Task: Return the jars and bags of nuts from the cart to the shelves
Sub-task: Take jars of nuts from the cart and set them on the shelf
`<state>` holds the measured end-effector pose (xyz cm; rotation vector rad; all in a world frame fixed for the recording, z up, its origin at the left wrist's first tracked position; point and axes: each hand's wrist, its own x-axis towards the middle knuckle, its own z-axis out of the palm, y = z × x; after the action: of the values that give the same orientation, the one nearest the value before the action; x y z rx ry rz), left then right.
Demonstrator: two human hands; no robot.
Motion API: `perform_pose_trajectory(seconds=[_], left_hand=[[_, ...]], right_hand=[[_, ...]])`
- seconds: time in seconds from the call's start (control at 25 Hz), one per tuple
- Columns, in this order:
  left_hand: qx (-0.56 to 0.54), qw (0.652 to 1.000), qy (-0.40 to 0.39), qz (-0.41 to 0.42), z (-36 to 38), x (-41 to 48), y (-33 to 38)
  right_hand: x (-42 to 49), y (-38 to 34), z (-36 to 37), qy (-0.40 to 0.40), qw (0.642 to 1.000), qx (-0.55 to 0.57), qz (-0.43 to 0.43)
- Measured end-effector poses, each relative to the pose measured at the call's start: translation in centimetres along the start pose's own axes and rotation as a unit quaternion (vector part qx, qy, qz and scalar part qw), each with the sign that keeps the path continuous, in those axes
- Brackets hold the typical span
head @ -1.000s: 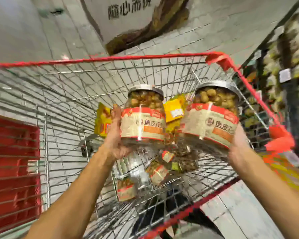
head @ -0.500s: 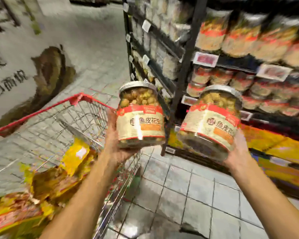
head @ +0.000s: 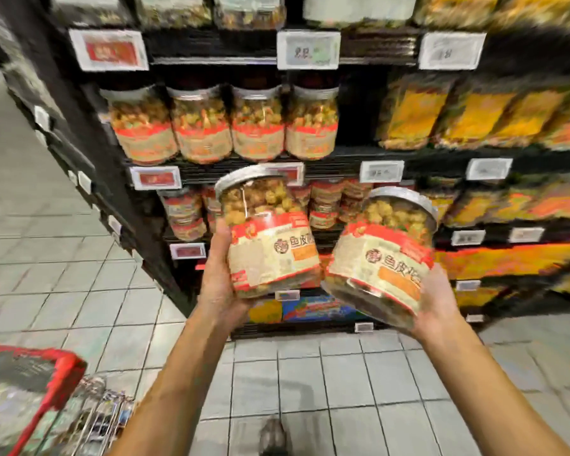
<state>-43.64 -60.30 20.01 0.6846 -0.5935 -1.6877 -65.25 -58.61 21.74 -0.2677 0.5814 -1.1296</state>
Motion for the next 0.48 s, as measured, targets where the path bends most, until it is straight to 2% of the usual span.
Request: perform_pose_trajectory(seconds=[0.04, 0.16, 0.24, 0.32, 0.48], left_hand=[[0.016, 1.0, 0.004, 0.011, 1.2, 0.8, 0.1], [0.069, 0.996, 0.006, 0.056, 3.6, 4.8, 0.3], [0.074, 0.995, -0.022, 0.058, 5.2, 7.8, 0.3], [0.097, 0.994, -0.031, 0.046, 6.7, 9.9, 0.0], [0.118, 0.99, 0.012, 0.079, 9.5, 13.0, -1.9]], right_hand=[[0.3, -0.8, 0.3, 0.075, 0.997, 0.003, -0.031], [1.7, -4.1, -0.7, 0.049, 0.996, 0.024, -0.067], [2.7, -5.7, -1.0, 0.077, 0.994, 0.009, -0.075], [3.4, -7.8, -1.2, 0.063, 0.995, 0.014, -0.072], [4.9, -11.5, -2.8, 0.064, 0.995, 0.023, -0.076]])
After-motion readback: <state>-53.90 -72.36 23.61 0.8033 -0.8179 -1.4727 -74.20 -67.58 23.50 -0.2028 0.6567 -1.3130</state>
